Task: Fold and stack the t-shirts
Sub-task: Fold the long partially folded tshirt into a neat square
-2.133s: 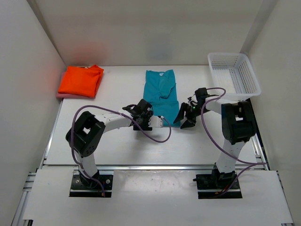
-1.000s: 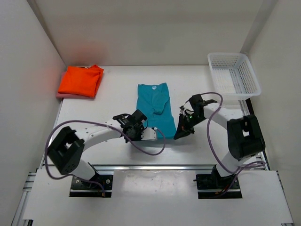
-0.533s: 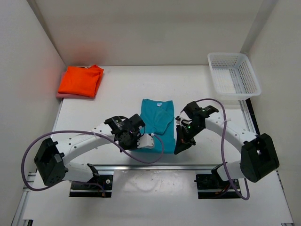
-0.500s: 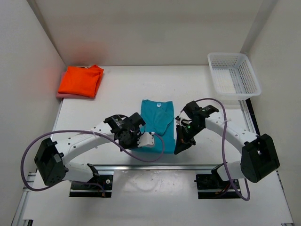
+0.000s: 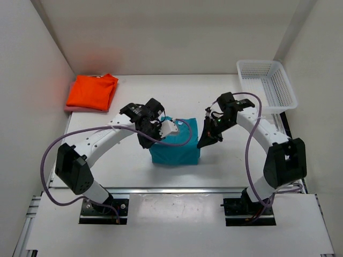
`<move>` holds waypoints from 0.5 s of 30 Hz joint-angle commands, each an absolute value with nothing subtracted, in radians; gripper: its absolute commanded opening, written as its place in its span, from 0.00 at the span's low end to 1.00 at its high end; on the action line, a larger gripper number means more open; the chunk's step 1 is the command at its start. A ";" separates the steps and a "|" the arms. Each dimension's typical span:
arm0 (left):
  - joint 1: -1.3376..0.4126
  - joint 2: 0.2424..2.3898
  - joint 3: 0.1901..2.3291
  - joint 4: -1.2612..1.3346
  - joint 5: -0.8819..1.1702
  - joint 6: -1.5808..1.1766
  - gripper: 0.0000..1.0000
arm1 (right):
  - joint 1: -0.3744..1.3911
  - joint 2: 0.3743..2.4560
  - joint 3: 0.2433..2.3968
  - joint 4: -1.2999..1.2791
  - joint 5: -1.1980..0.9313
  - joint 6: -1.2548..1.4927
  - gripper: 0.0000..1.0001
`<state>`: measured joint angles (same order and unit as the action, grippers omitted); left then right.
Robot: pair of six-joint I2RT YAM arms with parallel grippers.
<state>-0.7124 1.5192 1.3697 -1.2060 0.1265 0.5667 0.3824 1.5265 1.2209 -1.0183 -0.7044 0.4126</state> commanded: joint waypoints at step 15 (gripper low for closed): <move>-0.546 1.805 1.664 -1.062 0.158 0.434 0.00 | 0.235 1.805 1.391 -0.891 -0.828 0.337 0.00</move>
<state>-0.5617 1.8118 1.6165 -1.1110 0.1448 0.4686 0.2516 1.7847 1.3369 -0.9409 -0.7727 0.3546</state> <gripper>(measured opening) 0.026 0.008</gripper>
